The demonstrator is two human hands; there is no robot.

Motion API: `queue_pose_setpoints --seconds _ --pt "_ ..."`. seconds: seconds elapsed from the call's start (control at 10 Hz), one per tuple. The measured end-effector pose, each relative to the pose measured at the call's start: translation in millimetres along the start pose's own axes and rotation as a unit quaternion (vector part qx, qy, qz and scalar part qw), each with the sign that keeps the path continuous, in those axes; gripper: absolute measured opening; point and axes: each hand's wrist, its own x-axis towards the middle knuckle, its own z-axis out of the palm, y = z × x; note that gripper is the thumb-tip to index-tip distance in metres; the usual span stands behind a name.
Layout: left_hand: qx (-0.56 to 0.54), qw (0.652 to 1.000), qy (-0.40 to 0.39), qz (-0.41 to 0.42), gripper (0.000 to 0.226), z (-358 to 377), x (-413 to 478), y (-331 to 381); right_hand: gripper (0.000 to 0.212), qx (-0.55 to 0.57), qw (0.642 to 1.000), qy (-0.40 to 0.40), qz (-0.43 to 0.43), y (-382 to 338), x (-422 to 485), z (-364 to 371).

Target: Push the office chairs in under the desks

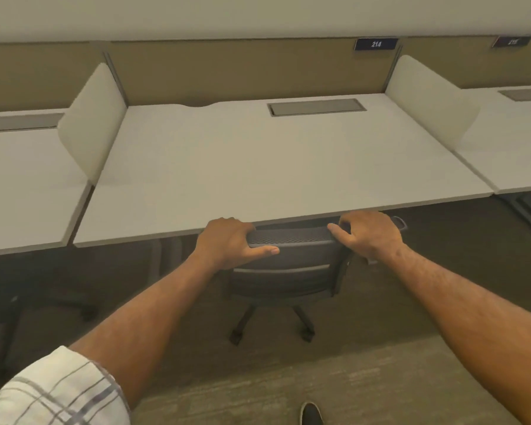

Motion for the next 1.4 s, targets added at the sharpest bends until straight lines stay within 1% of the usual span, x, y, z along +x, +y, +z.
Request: queue_pose_setpoints --seconds 0.1,0.2,0.3,0.4,0.6,0.7,0.9,1.0,1.1,1.2,1.3,1.4 --pt "-0.008 0.999 0.002 -0.035 0.092 -0.1 18.1 23.7 0.069 0.002 1.000 -0.021 -0.020 29.4 17.8 -1.1" --pt "-0.015 0.999 -0.002 -0.050 0.092 0.6 31.0 32.7 0.072 0.005 0.999 -0.035 -0.030 45.4 27.1 2.0" --pt "-0.051 0.995 -0.005 -0.083 0.093 -1.9 46.4 36.9 0.079 0.018 0.998 -0.040 -0.042 64.1 40.0 7.3" --pt "-0.066 0.993 -0.017 -0.099 0.095 -4.1 56.7 37.9 0.081 0.017 0.997 -0.047 -0.053 72.2 50.5 8.5" --pt "-0.074 0.991 -0.029 -0.110 0.096 -0.4 80.5 40.1 0.076 0.026 0.997 -0.052 -0.058 91.7 70.4 10.9" --pt "-0.086 0.990 -0.047 -0.103 0.095 1.6 87.9 39.8 0.072 0.031 0.995 -0.070 -0.063 97.7 75.0 15.7" --pt "-0.084 0.987 -0.070 -0.118 0.091 1.6 86.1 43.0 0.080 0.035 0.995 -0.079 -0.040 98.1 75.3 18.3" --pt "-0.080 0.987 -0.058 -0.127 0.092 -1.1 82.5 44.9 0.083 0.037 0.997 -0.050 -0.037 94.9 72.9 14.8" --pt "-0.056 0.992 -0.023 -0.110 0.093 1.1 76.7 53.5 0.079 0.031 0.999 -0.001 -0.029 94.4 60.5 14.9" --pt "-0.070 0.991 -0.001 -0.110 0.083 -3.4 73.6 62.2 0.073 0.038 0.999 0.009 -0.017 89.7 46.2 7.4" --pt "-0.074 0.990 0.023 -0.115 0.073 1.5 49.0 71.6 0.072 0.059 0.998 0.015 0.010 81.7 14.3 -4.9" --pt "-0.031 0.995 0.024 -0.091 0.078 14.4 24.7 70.6 0.073 0.047 0.999 0.005 0.022 73.7 -9.4 -8.4"
